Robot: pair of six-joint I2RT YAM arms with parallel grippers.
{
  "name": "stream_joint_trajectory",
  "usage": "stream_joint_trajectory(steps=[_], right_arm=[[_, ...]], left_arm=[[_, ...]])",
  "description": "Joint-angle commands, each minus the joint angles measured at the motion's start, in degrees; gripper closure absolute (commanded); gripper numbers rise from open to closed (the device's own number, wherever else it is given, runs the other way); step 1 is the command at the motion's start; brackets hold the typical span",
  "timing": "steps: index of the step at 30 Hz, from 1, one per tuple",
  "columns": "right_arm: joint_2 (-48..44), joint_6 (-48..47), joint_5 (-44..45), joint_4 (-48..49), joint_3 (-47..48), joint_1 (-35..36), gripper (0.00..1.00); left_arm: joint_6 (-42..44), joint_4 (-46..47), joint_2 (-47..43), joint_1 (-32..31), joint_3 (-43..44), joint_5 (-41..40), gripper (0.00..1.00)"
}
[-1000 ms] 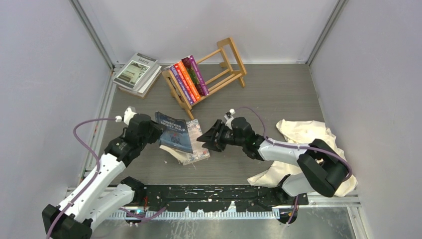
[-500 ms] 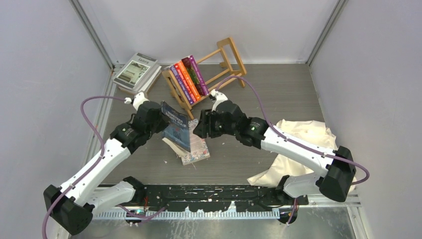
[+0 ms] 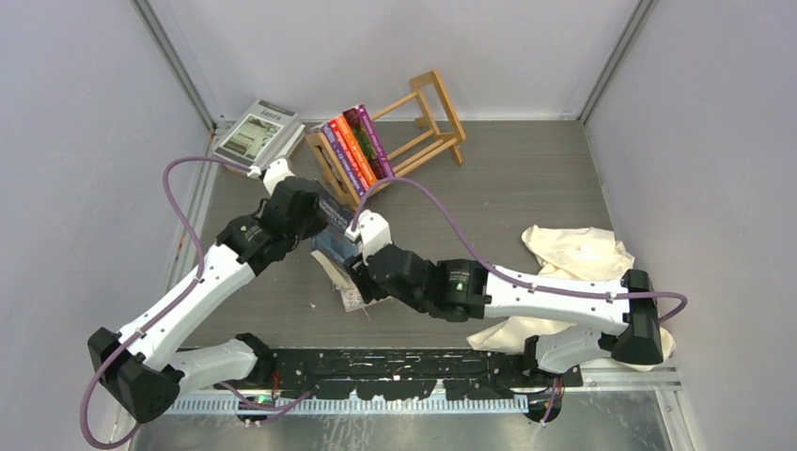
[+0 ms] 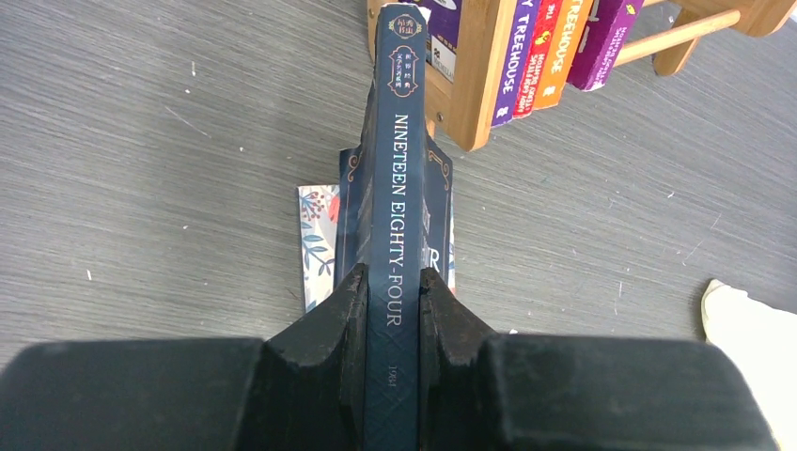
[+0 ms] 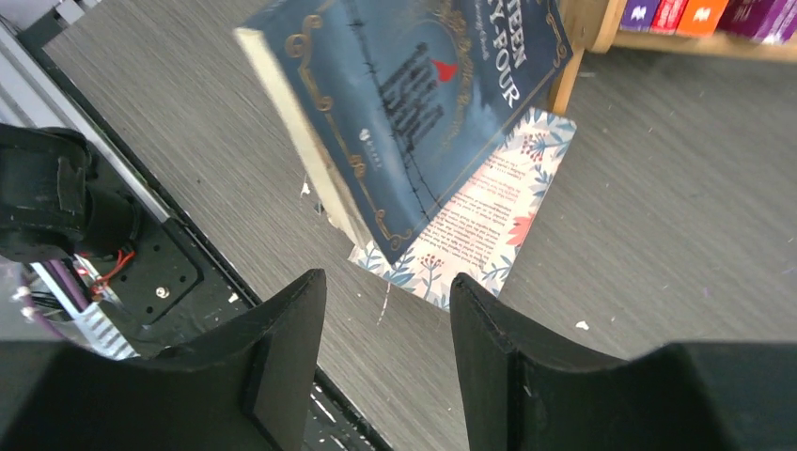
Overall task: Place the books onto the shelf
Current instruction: Pick up the book from the center of the board.
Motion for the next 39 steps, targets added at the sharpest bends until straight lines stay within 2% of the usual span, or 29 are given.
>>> stream_joint_trajectory(steps=[1,8,15,31,39], right_arm=[[0.55,-7.76,12.06,6.22,2.31,5.38,0.44],[4.27,-13.80,18.68,11.51,2.99,12.10,0.44],[8.27,-17.62,24.20,17.52,4.10,14.49,0.43],[17.77,-23.19,32.37,28.84,6.90,14.96,0.42],[20.74,-24.54,35.43,31.00,8.01,13.55,0.41]], left_arm=[[0.17,2.64,-0.16,-0.49,5.02,-2.33,1.00],[0.09,1.53,0.93,-0.82,7.17,-0.80,1.00],[-0.25,0.87,0.95,-1.31,7.48,0.83,1.00],[1.11,-1.79,0.60,-2.81,9.94,2.92,1.00],[1.67,-3.50,-0.55,-2.93,10.64,3.19,1.00]])
